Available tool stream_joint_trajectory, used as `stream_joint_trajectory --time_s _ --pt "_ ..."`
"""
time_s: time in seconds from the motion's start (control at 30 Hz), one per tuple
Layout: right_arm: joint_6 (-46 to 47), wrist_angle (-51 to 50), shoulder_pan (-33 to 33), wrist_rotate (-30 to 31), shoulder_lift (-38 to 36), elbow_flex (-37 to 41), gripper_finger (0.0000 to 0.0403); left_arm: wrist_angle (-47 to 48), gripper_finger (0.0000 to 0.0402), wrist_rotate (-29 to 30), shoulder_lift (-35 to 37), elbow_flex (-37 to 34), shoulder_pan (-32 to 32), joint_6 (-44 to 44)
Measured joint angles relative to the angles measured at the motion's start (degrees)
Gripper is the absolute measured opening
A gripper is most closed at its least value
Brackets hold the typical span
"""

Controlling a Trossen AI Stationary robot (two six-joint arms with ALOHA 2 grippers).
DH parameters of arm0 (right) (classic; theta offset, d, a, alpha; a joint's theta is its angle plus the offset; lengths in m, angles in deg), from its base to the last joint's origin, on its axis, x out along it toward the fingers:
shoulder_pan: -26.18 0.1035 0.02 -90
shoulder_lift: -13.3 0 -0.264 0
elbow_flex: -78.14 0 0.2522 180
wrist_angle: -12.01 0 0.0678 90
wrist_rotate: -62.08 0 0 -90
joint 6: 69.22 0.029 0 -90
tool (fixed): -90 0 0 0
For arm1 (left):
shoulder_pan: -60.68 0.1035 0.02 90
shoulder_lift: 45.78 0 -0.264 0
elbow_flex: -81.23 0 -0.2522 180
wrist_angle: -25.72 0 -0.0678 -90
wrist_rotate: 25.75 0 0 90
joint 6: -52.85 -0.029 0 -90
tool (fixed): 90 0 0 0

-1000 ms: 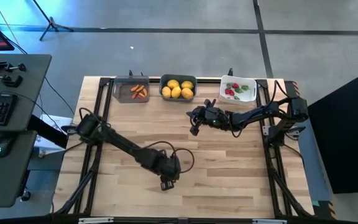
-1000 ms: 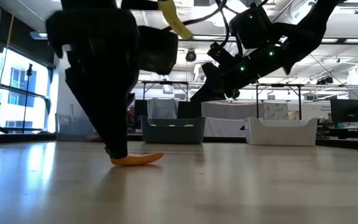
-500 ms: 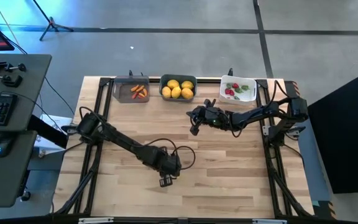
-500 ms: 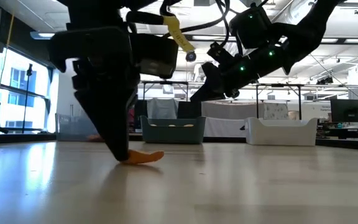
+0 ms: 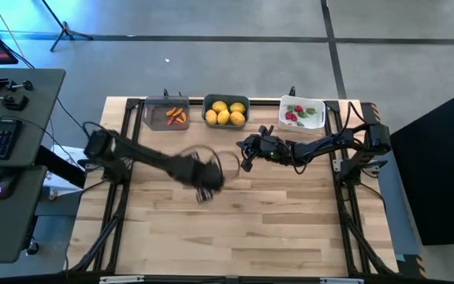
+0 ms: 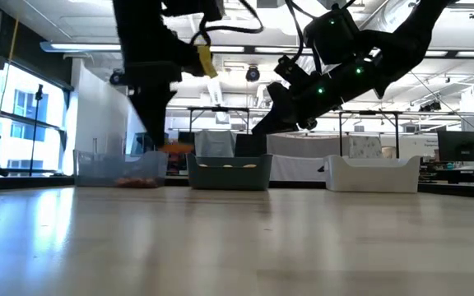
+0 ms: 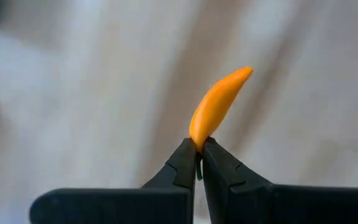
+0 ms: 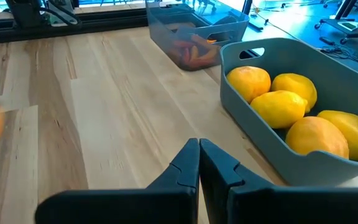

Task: Sort produce into baskets
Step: Put the yellow chili pepper into the transparent black bin, then return to Home Position

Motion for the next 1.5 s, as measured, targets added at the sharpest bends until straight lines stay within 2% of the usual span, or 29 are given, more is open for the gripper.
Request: stream_joint_trajectory --time_s 0.13,0.33,0.5,0.67,0.83,0.97,1.3,1.4,1.5 --pt "0.4 -0.1 0.0 0.0 0.0 0.0 0.0 3.1 0.0001 3.3 6.4 -1.6 7.5 -1.2" --pt "0.5 -0.1 0.0 0.0 0.0 0.0 0.0 2.4 0.0 5.6 17.7 -10.9 21.6 -4.3" --pt "0.9 -0.1 0.0 0.0 0.0 0.0 0.0 -4.2 0.0 6.0 24.5 -19.8 35.1 -9.2" --pt "1.5 0.0 0.0 0.0 0.0 0.0 0.0 -13.1 0.0 4.5 26.2 -24.8 47.2 -15.9" --pt "1.5 0.3 0.0 0.0 0.0 0.0 0.0 -20.5 0.0001 -2.2 23.9 -26.8 56.2 -21.8" --pt "1.5 0.3 0.0 0.0 0.0 0.0 0.0 -23.1 0.0016 -3.4 22.5 -26.8 59.3 -24.6" --pt "0.9 0.3 -0.4 0.0 0.0 0.0 0.0 -25.5 0.009 -3.6 22.4 -27.5 59.0 -27.3" --pt "-0.1 0.3 -0.5 0.0 0.0 0.0 0.0 -31.9 0.0095 -3.8 24.2 -31.3 56.7 -27.6" --pt "-2.2 0.3 -0.5 0.0 0.0 0.0 0.0 -41.2 0.0079 -6.1 27.0 -36.7 53.5 -26.8"
